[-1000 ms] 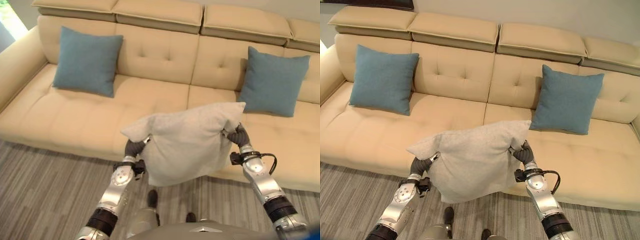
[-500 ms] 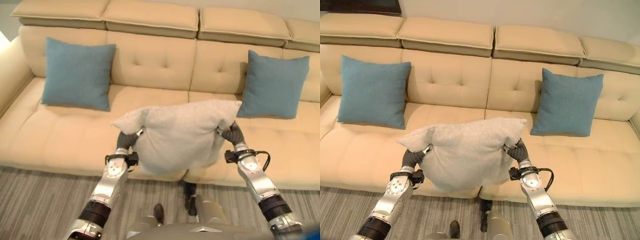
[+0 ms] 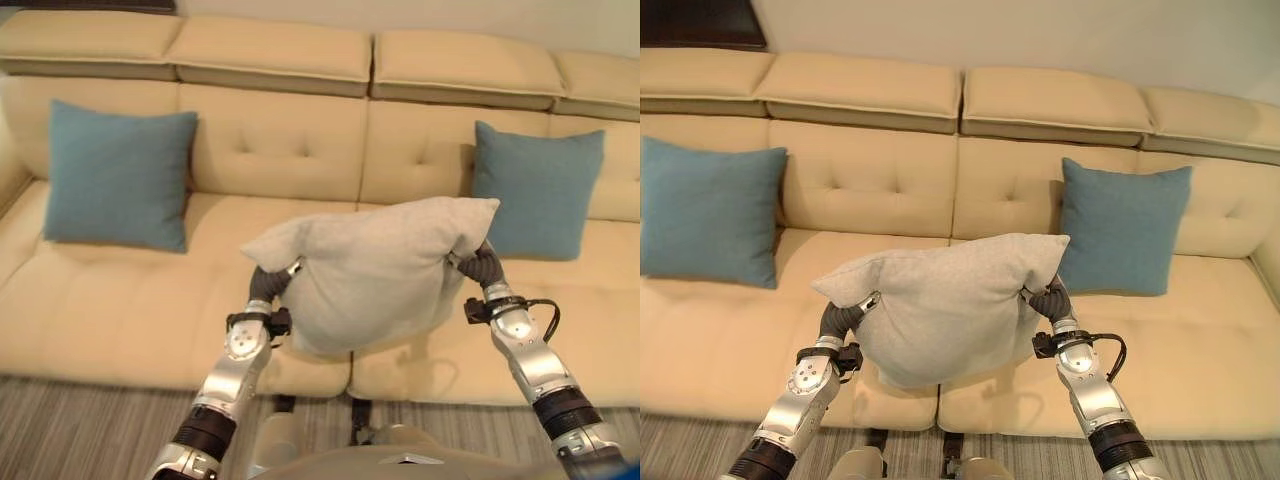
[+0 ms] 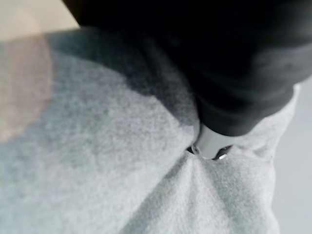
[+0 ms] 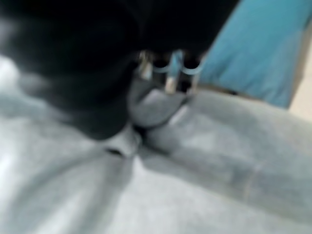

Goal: Pick up all the scattered cushions and arrange them neatly on the sofa.

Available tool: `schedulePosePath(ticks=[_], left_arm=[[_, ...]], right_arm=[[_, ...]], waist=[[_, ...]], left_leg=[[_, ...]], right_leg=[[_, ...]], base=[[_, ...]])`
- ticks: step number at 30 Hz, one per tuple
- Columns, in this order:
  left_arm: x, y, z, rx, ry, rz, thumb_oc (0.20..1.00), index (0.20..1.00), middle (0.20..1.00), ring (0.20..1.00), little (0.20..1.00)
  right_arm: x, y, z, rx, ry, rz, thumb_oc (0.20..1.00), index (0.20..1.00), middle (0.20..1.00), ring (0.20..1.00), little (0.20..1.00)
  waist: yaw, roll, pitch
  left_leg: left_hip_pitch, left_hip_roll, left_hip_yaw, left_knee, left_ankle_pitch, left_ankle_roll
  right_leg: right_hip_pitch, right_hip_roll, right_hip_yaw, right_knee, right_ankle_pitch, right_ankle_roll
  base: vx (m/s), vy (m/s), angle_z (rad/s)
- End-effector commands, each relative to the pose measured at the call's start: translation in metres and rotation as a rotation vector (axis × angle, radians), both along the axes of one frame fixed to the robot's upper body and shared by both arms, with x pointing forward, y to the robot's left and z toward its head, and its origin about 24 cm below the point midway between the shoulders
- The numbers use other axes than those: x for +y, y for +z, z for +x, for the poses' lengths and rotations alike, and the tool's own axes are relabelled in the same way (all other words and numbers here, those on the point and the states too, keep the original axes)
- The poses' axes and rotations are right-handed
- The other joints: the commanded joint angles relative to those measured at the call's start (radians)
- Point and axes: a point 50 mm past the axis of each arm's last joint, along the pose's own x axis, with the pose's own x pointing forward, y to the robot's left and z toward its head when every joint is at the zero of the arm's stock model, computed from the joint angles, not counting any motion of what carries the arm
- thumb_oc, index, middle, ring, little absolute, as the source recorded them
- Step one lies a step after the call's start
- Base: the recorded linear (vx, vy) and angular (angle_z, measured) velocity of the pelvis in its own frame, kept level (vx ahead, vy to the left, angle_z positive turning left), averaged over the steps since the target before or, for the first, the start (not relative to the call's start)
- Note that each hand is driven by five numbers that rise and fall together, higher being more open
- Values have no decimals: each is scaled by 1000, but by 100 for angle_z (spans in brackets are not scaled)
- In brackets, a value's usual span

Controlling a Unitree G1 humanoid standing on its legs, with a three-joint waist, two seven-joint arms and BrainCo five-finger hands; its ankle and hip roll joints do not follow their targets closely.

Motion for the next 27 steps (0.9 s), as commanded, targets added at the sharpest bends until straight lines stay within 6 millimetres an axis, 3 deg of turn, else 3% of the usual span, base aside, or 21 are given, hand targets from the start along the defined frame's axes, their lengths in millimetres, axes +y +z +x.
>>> schedulePosePath(ticks=[1,6,10,19,20,21,25,27], left_arm=[[-8,58,18,-290,-66,-9,200,200,200,200,200],[1,68,22,-327,-50,36,200,200,200,200,200],[5,85,30,-392,-22,52,200,200,200,200,200],[-14,129,66,-531,-13,42,200,200,200,200,200],[-16,136,71,-548,-10,44,200,200,200,200,200],[-19,172,92,-640,-1,121,200,200,200,200,200],[-19,211,112,-717,35,199,200,200,200,200,200],[-11,242,123,-771,78,259,200,200,200,200,200]], right_arm=[[6,40,17,-206,23,26,200,200,200,200,200],[11,48,24,-231,27,39,200,200,200,200,200],[12,66,33,-292,30,35,200,200,200,200,200],[28,109,62,-423,47,7,200,200,200,200,200],[30,117,66,-444,48,-1,200,200,200,200,200],[34,155,85,-535,29,-45,200,200,200,200,200],[37,195,100,-622,10,-91,200,200,200,200,200],[43,225,108,-686,3,-125,200,200,200,200,200]], waist=[[36,-36,-68],[49,-39,-81],[58,-36,-92],[53,-26,-52],[52,-26,-45],[46,-25,-12],[36,-24,8],[33,-18,24]], left_leg=[[25,-40,41,27,-98,-4],[74,-58,77,2,-112,17],[99,-74,95,4,-135,31],[30,-77,102,41,-146,32],[11,-76,101,48,-147,31],[-92,-74,100,93,-143,25],[-187,-74,95,126,-136,18],[-245,-74,96,151,-136,14]], right_leg=[[19,-103,17,73,-82,134],[32,-131,28,78,-75,151],[44,-151,36,79,-75,162],[-18,-160,39,85,-65,166],[-35,-160,40,86,-63,166],[-123,-159,49,99,-46,165],[-209,-157,48,118,-32,168],[-265,-156,57,135,-27,171]], base=[[67,89,-13],[80,107,-7],[97,73,-3],[-16,-1,-2],[-207,-56,-2],[-211,-53,0],[-97,-25,4],[-41,8,-2]])
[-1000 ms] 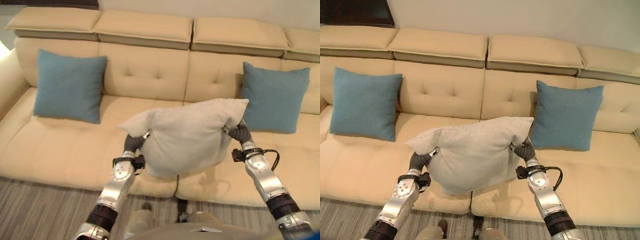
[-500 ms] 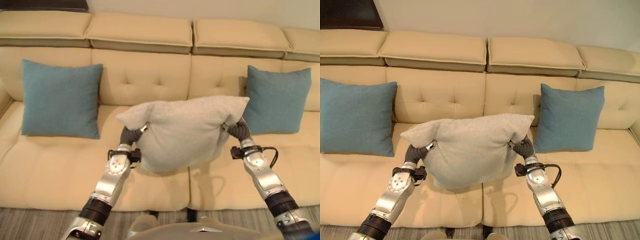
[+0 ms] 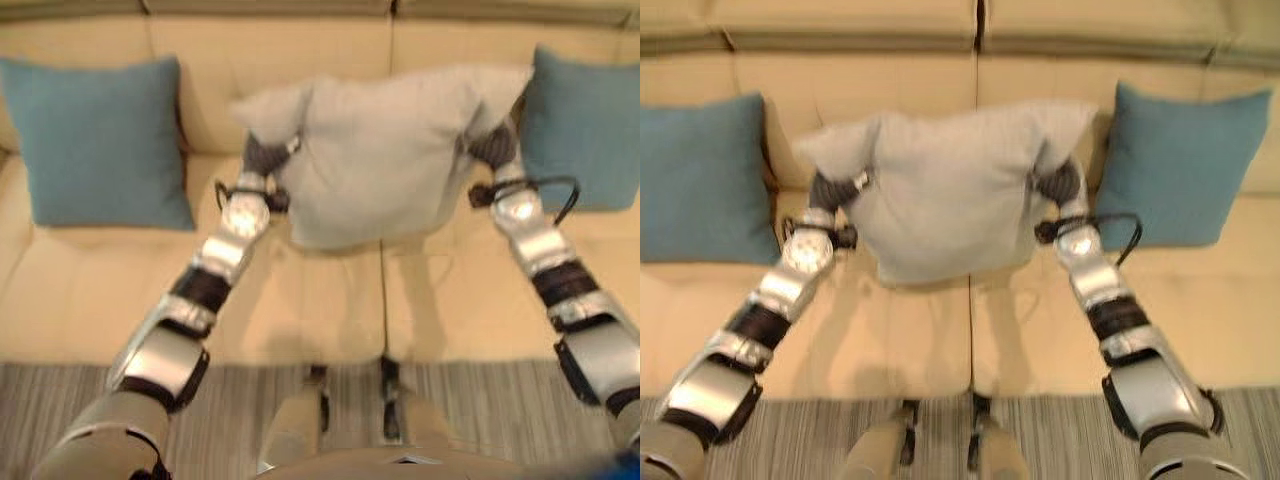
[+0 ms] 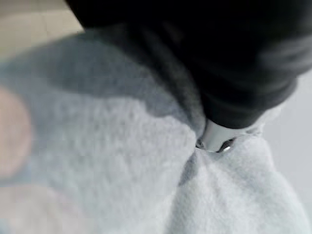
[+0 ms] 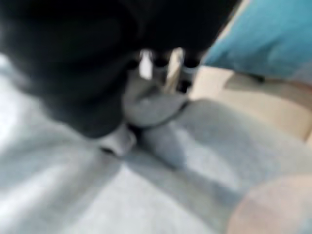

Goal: Pick up all the scattered cushions and arrange them neatly on the sofa.

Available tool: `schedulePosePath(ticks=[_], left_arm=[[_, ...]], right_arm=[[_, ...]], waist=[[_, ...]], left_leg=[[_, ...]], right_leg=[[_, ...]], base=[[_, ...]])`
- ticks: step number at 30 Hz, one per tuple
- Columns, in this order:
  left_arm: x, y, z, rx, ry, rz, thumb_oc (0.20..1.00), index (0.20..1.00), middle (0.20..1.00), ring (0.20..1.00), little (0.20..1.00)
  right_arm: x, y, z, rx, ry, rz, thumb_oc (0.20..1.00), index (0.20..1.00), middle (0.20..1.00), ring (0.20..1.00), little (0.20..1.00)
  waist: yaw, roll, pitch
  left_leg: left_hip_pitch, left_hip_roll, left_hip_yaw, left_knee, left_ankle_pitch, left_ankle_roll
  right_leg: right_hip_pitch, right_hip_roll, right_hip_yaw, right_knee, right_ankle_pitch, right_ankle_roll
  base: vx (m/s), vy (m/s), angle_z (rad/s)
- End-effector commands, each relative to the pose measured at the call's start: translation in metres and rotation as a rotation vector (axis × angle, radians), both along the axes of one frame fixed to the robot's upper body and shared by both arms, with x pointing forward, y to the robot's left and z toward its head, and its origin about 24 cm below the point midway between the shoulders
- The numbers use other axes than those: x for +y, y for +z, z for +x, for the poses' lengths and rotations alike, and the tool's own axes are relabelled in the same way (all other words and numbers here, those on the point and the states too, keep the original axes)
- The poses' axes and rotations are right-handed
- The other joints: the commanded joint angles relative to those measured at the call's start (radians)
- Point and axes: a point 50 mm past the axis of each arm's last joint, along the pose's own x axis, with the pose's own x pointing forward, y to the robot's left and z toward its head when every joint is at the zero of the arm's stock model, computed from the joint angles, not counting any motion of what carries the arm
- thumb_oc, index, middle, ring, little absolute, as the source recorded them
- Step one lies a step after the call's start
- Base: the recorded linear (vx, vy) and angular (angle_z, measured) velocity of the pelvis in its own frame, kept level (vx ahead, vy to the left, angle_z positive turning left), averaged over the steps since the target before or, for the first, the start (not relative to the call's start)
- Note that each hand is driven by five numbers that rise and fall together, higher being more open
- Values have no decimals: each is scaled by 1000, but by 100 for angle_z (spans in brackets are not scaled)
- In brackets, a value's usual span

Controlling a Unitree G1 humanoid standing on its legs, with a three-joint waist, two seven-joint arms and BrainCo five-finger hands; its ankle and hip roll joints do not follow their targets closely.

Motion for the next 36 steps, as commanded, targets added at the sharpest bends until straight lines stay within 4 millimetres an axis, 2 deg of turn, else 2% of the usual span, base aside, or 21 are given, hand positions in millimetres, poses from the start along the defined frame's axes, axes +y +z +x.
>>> schedulePosePath(ticks=[1,5,9,16,22,28,29,31,33,34,35,36], left_arm=[[-10,76,-1,-290,-54,3,200,200,200,200,200],[-2,108,2,-352,-8,50,200,200,200,200,200],[1,123,3,-374,8,71,200,200,200,200,200],[-1,124,5,-365,7,67,200,200,200,200,200],[-3,116,9,-335,6,57,200,200,200,200,200],[-2,121,12,-325,22,63,200,200,200,200,200],[2,125,12,-325,36,74,200,200,200,200,200],[4,129,12,-329,44,72,200,200,200,200,200],[9,136,14,-327,67,48,200,200,200,200,200],[10,136,14,-327,67,48,200,200,200,200,200],[13,137,16,-318,80,38,200,200,200,200,200],[14,140,16,-320,86,47,382,382,382,382,382]], right_arm=[[26,63,-5,-248,102,26,200,200,200,200,200],[30,89,-3,-314,90,5,200,200,200,200,200],[35,96,1,-311,93,10,200,200,200,200,200],[39,93,3,-292,96,-10,200,200,200,200,200],[35,87,8,-255,69,-18,200,200,200,200,200],[27,94,11,-247,29,-34,200,200,200,200,200],[21,101,13,-251,4,-44,200,200,200,200,200],[18,104,14,-249,-8,-47,200,200,200,200,200],[11,115,15,-247,-46,-68,539,539,539,539,539],[11,115,15,-248,-46,-68,586,586,586,586,586],[5,119,17,-236,-76,-90,1000,1000,1000,1000,1000],[3,122,17,-233,-87,-116,1000,1000,1000,1000,1000]], waist=[[6,-52,-48],[1,-45,-34],[-3,-40,-27],[-10,-33,-14],[-8,-29,11],[-10,-29,41],[-6,-27,50],[-5,-26,53],[0,-27,68],[0,-27,67],[2,-31,72],[2,-34,72]], left_leg=[[-5,9,34,141,-173,-41],[-56,7,37,147,-164,-41],[-93,-2,39,142,-152,-41],[-126,-12,40,146,-147,-41],[-150,-15,39,159,-152,-42],[-227,-17,33,185,-148,-43],[-257,-18,30,198,-146,-41],[-276,-15,26,207,-147,-40],[-322,-15,19,231,-146,-38],[-324,-15,18,232,-146,-38],[-342,-16,12,240,-145,-38],[-349,-16,10,240,-144,-38]], right_leg=[[5,-65,18,87,-53,97],[-53,-74,23,95,-36,105],[-89,-84,31,86,-21,111],[-124,-93,28,84,-7,115],[-148,-96,29,91,-5,117],[-219,-101,24,109,3,116],[-247,-100,25,117,4,116],[-264,-101,25,124,5,117],[-303,-102,22,141,5,117],[-305,-102,22,142,4,117],[-324,-101,19,148,6,118],[-331,-102,18,149,7,118]], base=[[-31,31,-2],[-13,32,-7],[-5,40,-1],[-2,13,-3],[-6,-1,0],[-42,-12,0],[-51,-5,3],[-43,-4,-1],[-52,-9,-3],[-55,-22,0],[-26,-17,3],[-31,-27,5]])
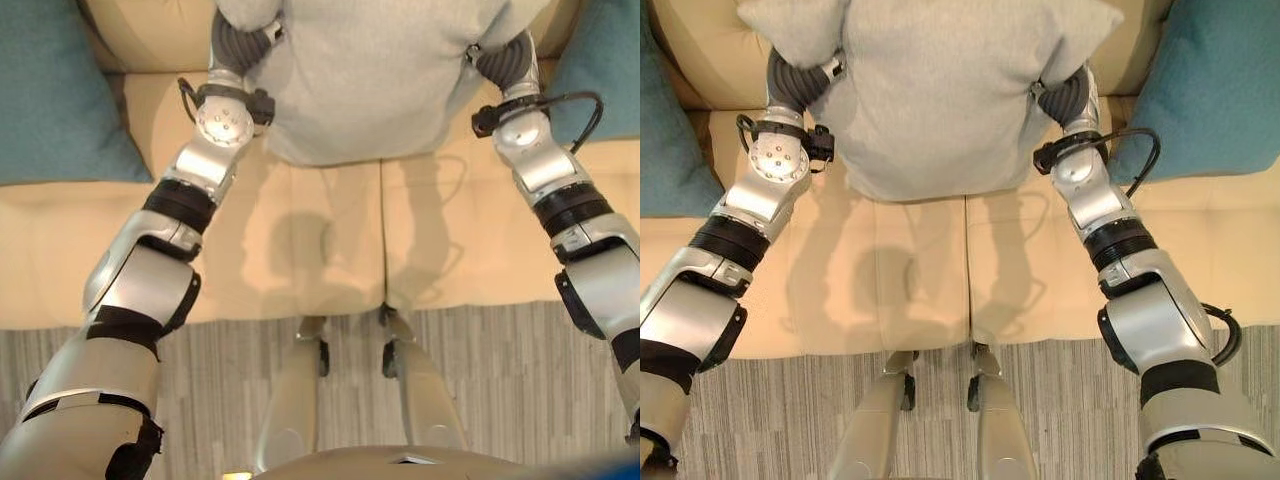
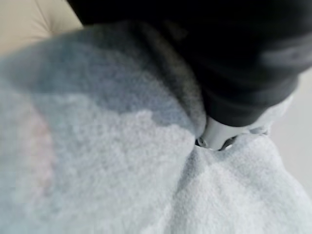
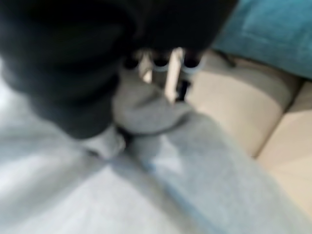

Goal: Pick up all the scattered cushions and arrange them neatly on the sofa.

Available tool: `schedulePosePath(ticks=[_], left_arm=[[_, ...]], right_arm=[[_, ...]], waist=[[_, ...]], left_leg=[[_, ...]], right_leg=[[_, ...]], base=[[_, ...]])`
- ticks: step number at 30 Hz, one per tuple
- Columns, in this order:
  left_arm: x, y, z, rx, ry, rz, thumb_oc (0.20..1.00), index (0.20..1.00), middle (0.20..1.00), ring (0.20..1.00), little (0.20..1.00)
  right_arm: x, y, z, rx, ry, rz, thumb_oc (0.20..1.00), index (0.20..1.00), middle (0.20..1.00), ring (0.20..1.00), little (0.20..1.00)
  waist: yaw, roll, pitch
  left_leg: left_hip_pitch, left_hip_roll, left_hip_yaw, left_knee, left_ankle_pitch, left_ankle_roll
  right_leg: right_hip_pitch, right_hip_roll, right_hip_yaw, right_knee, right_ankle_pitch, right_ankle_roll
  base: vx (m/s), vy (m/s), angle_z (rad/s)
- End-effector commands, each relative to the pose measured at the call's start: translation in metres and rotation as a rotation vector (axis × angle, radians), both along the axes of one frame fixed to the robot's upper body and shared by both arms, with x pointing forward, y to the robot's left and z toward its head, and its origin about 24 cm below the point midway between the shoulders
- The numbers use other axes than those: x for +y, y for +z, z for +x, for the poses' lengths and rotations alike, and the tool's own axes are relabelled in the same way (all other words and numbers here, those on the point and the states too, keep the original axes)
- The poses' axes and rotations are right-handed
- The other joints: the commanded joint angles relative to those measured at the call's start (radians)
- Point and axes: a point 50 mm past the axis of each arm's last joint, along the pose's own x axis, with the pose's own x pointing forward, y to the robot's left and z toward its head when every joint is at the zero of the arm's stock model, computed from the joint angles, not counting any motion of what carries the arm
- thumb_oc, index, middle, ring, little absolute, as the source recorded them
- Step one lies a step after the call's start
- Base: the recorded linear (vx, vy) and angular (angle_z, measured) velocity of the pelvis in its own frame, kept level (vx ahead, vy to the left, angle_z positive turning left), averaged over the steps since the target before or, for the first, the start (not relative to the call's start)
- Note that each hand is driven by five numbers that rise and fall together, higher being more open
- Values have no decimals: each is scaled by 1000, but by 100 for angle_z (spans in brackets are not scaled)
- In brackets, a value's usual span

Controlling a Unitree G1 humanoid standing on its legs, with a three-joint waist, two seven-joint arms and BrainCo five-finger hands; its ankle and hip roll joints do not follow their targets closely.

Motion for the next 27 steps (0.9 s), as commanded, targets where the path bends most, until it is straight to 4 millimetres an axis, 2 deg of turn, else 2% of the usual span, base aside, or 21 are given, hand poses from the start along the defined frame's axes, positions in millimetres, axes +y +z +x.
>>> schedulePosePath(ticks=[1,2,6,8,9,10,11,17,21,24,25,26,27], left_arm=[[8,30,-3,-80,9,-34,896,896,896,896,896],[11,32,-3,-76,27,-19,1000,1000,1000,1000,1000],[27,40,-2,-61,100,-2,1000,1000,1000,1000,1000],[34,42,-3,-61,124,-7,1000,1000,1000,1000,1000],[45,43,-3,-52,160,-10,1000,1000,1000,1000,1000],[45,43,-3,-52,160,-10,1000,1000,1000,1000,1000],[56,43,-5,-43,190,-13,1000,1000,1000,1000,1000],[89,40,-13,-21,273,-11,1000,1000,1000,1000,1000],[107,29,-20,-13,302,-6,1000,1000,1000,1000,1000],[111,18,-22,0,298,7,1000,1000,1000,1000,1000],[114,0,-27,19,278,23,1000,1000,1000,1000,1000],[114,-11,-29,26,262,23,1000,1000,1000,1000,1000],[114,-12,-30,28,263,23,1000,1000,1000,1000,1000]], right_arm=[[-3,37,-6,-80,-6,-78,1000,1000,1000,1000,1000],[-6,40,-6,-75,-26,-107,1000,1000,1000,1000,1000],[-18,51,-5,-62,-91,-163,1000,1000,1000,1000,1000],[-21,52,-5,-53,-106,-167,1000,1000,1000,1000,1000],[-29,52,-5,-36,-139,-180,1000,1000,1000,1000,1000],[-29,52,-5,-37,-139,-180,1000,1000,1000,1000,1000],[-36,51,-6,-20,-162,-182,1000,1000,1000,1000,1000],[-67,46,-11,5,-235,-153,1000,1000,1000,1000,1000],[-92,33,-19,19,-282,-116,1000,1000,1000,1000,1000],[-103,22,-23,32,-287,-88,1000,1000,1000,1000,1000],[-112,5,-27,66,-286,-97,1000,1000,1000,1000,1000],[-112,-3,-29,74,-274,-107,1000,1000,1000,1000,1000],[-112,-4,-29,76,-274,-108,1000,1000,1000,1000,1000]], waist=[[16,-32,6],[16,-34,3],[20,-37,-2],[22,-36,-2],[26,-37,-5],[26,-36,-4],[29,-36,-8],[37,-35,-23],[40,-34,-34],[40,-37,-41],[39,-41,-50],[39,-42,-54],[38,-42,-55]], left_leg=[[-47,-11,-7,152,-142,-39],[-50,-12,-11,148,-140,-39],[-49,-15,-16,138,-135,-42],[-46,-16,-15,135,-133,-43],[-39,-17,-18,133,-133,-45],[-38,-17,-18,132,-133,-45],[-27,-17,-19,127,-132,-46],[23,-17,-19,108,-131,-51],[60,-14,-17,96,-134,-53],[84,-14,-15,89,-136,-54],[115,-11,-13,81,-140,-54],[130,-11,-13,77,-142,-54],[132,-11,-13,76,-141,-54]], right_leg=[[6,-90,4,11,30,111],[0,-90,2,12,30,111],[-5,-91,1,14,29,111],[-2,-91,-1,14,28,111],[3,-90,-4,13,28,110],[4,-90,-4,13,28,110],[13,-89,-7,10,28,110],[62,-90,-13,-3,28,110],[99,-93,-19,-15,26,109],[123,-92,-22,-23,25,109],[153,-92,-25,-30,22,107],[169,-92,-26,-35,22,107],[171,-92,-26,-36,22,107]], base=[[-7,-28,6],[-6,-20,7],[-6,-10,4],[0,0,0],[0,0,0],[9,-14,4],[7,-6,4],[2,-1,1],[14,0,6],[29,-10,10],[47,-19,5],[47,-19,3],[66,-33,3]])
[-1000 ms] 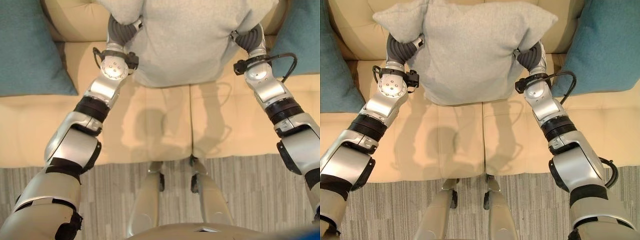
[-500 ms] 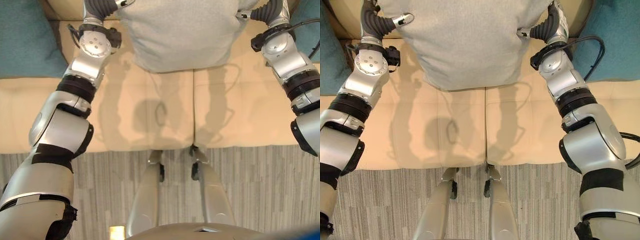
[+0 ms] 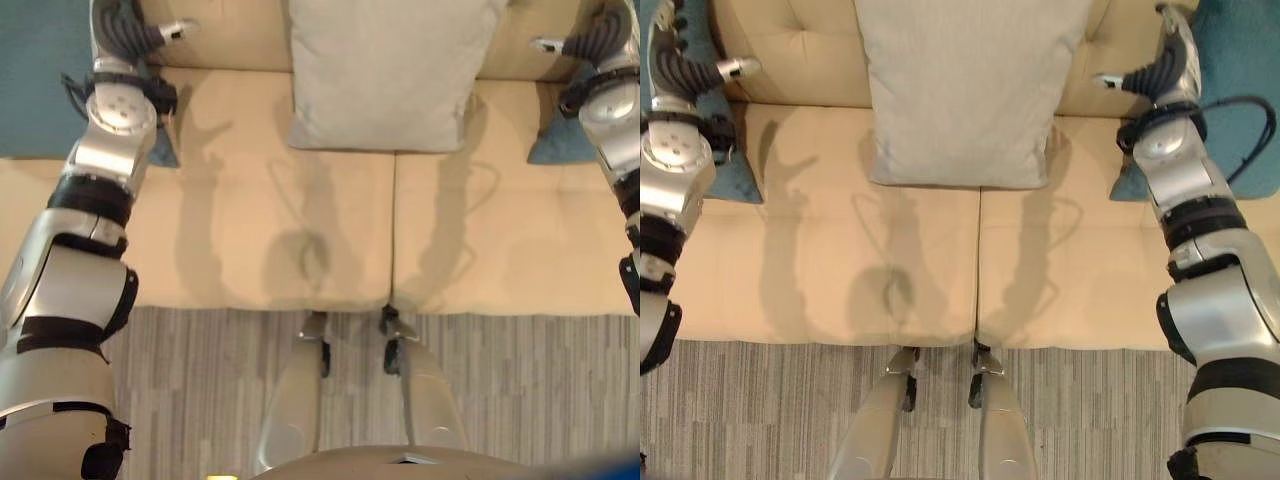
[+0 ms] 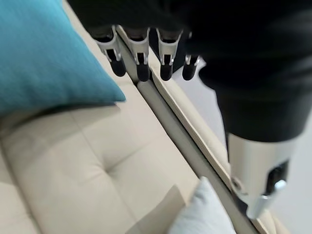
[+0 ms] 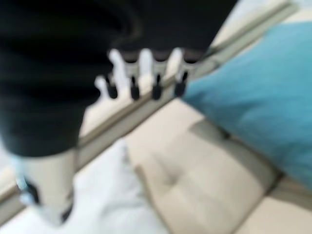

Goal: Pick up all the scattered cushions and arrange them neatly on the sofa.

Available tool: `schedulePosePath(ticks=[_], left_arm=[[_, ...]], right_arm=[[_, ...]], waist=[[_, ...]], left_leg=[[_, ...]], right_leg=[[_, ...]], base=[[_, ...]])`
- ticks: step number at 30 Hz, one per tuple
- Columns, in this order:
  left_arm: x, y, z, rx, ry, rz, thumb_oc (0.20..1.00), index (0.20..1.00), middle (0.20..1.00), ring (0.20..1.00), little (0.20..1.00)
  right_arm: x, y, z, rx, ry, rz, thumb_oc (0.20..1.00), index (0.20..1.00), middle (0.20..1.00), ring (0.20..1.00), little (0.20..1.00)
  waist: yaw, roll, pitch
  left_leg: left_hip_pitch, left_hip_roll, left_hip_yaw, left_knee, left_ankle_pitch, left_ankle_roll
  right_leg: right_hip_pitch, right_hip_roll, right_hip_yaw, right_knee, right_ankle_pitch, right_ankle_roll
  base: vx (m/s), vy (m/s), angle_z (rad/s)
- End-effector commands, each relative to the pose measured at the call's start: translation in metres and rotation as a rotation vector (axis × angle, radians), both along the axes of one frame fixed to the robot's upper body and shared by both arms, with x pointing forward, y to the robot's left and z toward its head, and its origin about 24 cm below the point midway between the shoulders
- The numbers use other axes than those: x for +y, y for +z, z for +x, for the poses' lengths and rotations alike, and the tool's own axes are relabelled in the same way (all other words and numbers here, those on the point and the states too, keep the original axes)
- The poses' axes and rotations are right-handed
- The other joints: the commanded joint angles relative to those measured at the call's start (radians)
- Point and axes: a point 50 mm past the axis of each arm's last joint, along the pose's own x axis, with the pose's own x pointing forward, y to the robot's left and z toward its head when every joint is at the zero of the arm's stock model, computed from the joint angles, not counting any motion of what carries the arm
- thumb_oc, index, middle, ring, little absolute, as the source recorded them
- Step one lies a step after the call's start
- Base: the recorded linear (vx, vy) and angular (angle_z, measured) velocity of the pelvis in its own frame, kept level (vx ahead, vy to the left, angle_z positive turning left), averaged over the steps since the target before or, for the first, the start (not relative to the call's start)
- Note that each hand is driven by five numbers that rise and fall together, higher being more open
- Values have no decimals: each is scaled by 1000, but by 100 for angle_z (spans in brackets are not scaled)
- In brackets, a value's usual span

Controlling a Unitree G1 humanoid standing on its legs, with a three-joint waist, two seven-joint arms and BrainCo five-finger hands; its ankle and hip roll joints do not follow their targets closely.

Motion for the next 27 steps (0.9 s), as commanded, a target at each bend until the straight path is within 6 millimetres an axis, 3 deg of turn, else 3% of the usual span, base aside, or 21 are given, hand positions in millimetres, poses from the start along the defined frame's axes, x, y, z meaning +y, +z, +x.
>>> schedulePosePath(ticks=[1,2,3,5,6,7,8,9,10,11,12,13,14,15,16,17,21,24,27], left_arm=[[-1,-15,-9,-39,-39,-3,1000,1000,1000,1000,1000],[-1,-31,-13,-15,-53,-17,1000,1000,1000,1000,1000],[-1,-31,-13,-14,-53,-16,1000,1000,1000,1000,1000],[1,-64,-25,51,-69,-11,1000,1000,1000,1000,1000],[3,-97,-39,144,-81,9,1000,1000,1000,1000,1000],[5,-118,-49,206,-82,21,1000,1000,1000,1000,1000],[5,-164,-67,351,-90,-16,1000,1000,1000,1000,1000],[7,-187,-76,432,-81,-33,1000,1000,1000,1000,1000],[7,-217,-92,545,-80,-53,1000,1000,1000,1000,1000],[10,-234,-104,614,-69,-60,1000,1000,1000,1000,1000],[10,-235,-104,616,-69,-61,1000,1000,1000,1000,1000],[14,-269,-125,760,-37,-96,1000,1000,1000,1000,1000],[17,-286,-140,838,-16,-101,1000,1000,1000,1000,1000],[17,-286,-141,839,-15,-101,1000,1000,1000,1000,1000],[13,-324,-168,1018,6,-126,1000,1000,1000,1000,1000],[13,-324,-168,1017,6,-125,1000,1000,1000,1000,1000],[2,-371,-203,1283,35,-109,1000,1000,1000,1000,1000],[-9,-401,-237,1482,55,-90,1000,1000,1000,1000,1000],[-14,-414,-262,1577,109,-156,1000,1000,1000,1000,1000]], right_arm=[[-18,-22,-12,23,-12,-26,1000,1000,1000,1000,1000],[-19,-37,-16,42,5,-20,1000,1000,1000,1000,1000],[-19,-37,-16,43,4,-20,1000,1000,1000,1000,1000],[-25,-72,-29,104,28,8,1000,1000,1000,1000,1000],[-28,-113,-43,196,53,54,1000,1000,1000,1000,1000],[-31,-133,-52,246,50,69,1000,1000,1000,1000,1000],[-32,-175,-69,360,53,116,1000,1000,1000,1000,1000],[-33,-190,-77,411,44,116,1000,1000,1000,1000,1000],[-31,-219,-92,495,40,152,1000,1000,1000,1000,1000],[-34,-230,-99,543,21,145,1000,1000,1000,1000,1000],[-34,-231,-100,545,21,144,1000,1000,1000,1000,1000],[-37,-260,-116,653,-17,160,1000,1000,1000,1000,1000],[-39,-273,-125,712,-40,155,1000,1000,1000,1000,1000],[-39,-274,-125,713,-40,154,1000,1000,1000,1000,1000],[-36,-313,-150,882,-72,165,1000,1000,1000,1000,1000],[-36,-312,-150,881,-72,165,1000,1000,1000,1000,1000],[-24,-359,-182,1106,-103,194,1000,1000,1000,1000,1000],[-10,-395,-220,1311,-130,204,1000,1000,1000,1000,1000],[-1,-413,-249,1436,-142,194,1000,1000,1000,1000,1000]], waist=[[7,-42,-57],[6,-44,-63],[5,-46,-65],[2,-51,-78],[0,-52,-93],[0,-50,-99],[-6,-51,-122],[-7,-50,-132],[-6,-47,-137],[-10,-47,-147],[-10,-46,-148],[-11,-40,-166],[-10,-39,-172],[-10,-39,-171],[-6,-33,-177],[-7,-34,-178],[-11,-28,-202],[-12,-24,-223],[-10,-22,-236]], left_leg=[[68,2,29,96,-159,-45],[88,2,32,89,-160,-45],[86,0,32,85,-154,-44],[134,0,31,63,-155,-43],[180,2,32,41,-156,-42],[208,7,34,33,-162,-41],[251,9,35,10,-157,-39],[275,10,38,0,-157,-38],[308,14,38,-13,-159,-37],[321,14,37,-21,-154,-35],[324,14,37,-23,-154,-35],[359,17,45,-40,-152,-34],[378,20,47,-50,-150,-34],[382,20,47,-53,-149,-34],[423,26,49,-72,-147,-32],[420,25,49,-74,-144,-32],[463,33,57,-100,-137,-32],[504,41,62,-120,-136,-33],[535,46,62,-126,-138,-36]], right_leg=[[146,-73,-4,-139,72,110],[168,-73,-5,-147,71,109],[166,-75,-5,-149,74,110],[209,-72,-12,-162,68,109],[253,-68,-17,-177,64,109],[279,-65,-18,-183,59,110],[318,-64,-21,-199,58,112],[338,-61,-21,-206,56,111],[368,-57,-24,-212,49,111],[376,-56,-23,-216,50,110],[379,-56,-23,-217,50,110],[408,-52,-25,-223,43,107],[424,-49,-24,-227,41,107],[427,-49,-24,-228,41,107],[462,-40,-24,-238,33,104],[460,-42,-24,-238,35,104],[497,-32,-25,-255,28,100],[532,-21,-22,-268,17,96],[564,-13,-25,-269,2,90]], base=[[66,-32,1],[57,-30,2],[48,-23,-1],[89,-42,1],[134,-32,-1],[187,-26,0],[151,-17,-7],[138,-39,-5],[81,-29,-7],[53,-24,-6],[68,2,-2],[62,-9,-3],[62,-9,-2],[24,-27,-4],[0,0,0],[0,0,0],[0,0,0],[-12,-26,-8],[-27,-45,-6]])
